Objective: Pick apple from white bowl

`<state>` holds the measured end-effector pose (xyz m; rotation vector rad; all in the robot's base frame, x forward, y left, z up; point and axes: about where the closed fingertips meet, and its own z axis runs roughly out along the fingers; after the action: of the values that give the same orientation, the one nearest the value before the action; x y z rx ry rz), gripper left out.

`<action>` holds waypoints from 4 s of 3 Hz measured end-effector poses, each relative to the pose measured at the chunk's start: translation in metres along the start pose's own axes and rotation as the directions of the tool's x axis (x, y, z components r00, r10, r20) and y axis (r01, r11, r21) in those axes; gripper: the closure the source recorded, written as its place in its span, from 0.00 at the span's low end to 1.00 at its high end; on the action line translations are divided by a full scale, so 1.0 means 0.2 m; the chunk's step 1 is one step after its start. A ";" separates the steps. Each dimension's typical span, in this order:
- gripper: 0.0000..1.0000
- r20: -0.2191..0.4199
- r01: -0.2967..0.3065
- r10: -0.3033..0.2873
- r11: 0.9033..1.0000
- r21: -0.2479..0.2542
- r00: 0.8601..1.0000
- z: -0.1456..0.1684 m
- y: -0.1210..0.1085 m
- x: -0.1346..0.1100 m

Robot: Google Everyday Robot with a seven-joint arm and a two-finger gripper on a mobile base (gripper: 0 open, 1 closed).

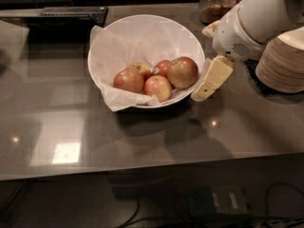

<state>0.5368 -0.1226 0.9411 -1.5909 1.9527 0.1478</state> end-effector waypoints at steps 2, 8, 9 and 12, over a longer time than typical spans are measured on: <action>0.35 0.048 -0.010 0.011 1.000 -0.010 0.999 0.08 -0.04 0.00; 0.71 0.120 -0.009 0.028 0.988 -0.156 0.992 0.33 0.00 -0.08; 0.94 0.146 -0.008 0.032 0.986 -0.164 0.989 0.31 0.00 -0.10; 1.00 0.492 0.167 -0.068 0.973 -0.161 0.868 -0.05 -0.05 -0.46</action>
Offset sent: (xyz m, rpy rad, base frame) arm 0.0212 0.0059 -0.0174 0.0708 0.0044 0.0107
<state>0.5516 -0.0513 0.9994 -1.6015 1.4799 0.6473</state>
